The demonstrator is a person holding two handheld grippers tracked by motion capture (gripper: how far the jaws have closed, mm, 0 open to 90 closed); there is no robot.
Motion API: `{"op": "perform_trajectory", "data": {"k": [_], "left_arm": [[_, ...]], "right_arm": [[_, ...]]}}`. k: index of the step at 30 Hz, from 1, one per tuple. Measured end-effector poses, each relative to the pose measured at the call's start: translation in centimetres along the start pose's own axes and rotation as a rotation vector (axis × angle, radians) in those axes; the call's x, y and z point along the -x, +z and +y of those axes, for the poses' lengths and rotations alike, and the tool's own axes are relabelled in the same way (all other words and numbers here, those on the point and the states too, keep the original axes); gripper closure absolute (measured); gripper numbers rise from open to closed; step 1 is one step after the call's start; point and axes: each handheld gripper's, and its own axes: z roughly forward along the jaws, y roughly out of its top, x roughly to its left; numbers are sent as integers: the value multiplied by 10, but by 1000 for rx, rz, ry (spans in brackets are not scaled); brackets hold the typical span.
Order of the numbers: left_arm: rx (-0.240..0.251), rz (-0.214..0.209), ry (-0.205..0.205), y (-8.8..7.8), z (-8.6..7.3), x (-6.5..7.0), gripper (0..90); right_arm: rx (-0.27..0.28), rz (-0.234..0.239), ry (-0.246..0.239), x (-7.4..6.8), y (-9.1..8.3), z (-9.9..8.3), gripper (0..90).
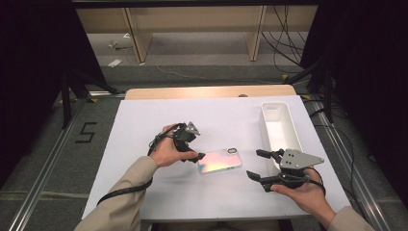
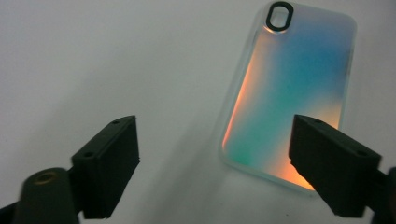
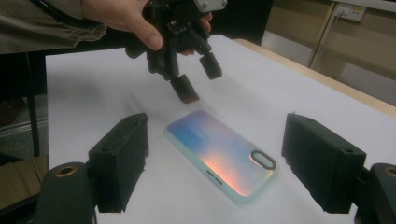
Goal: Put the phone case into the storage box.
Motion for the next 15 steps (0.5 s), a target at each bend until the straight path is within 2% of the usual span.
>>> {"op": "perform_trajectory", "data": {"k": [5,15], "left_arm": [[-18,-21,42,4,2,7,68],[-26,-45,98,7,7,19,9]], "right_arm": [[4,0,0,0,0,0,238],[3,1,1,0,0,0,238]]}}
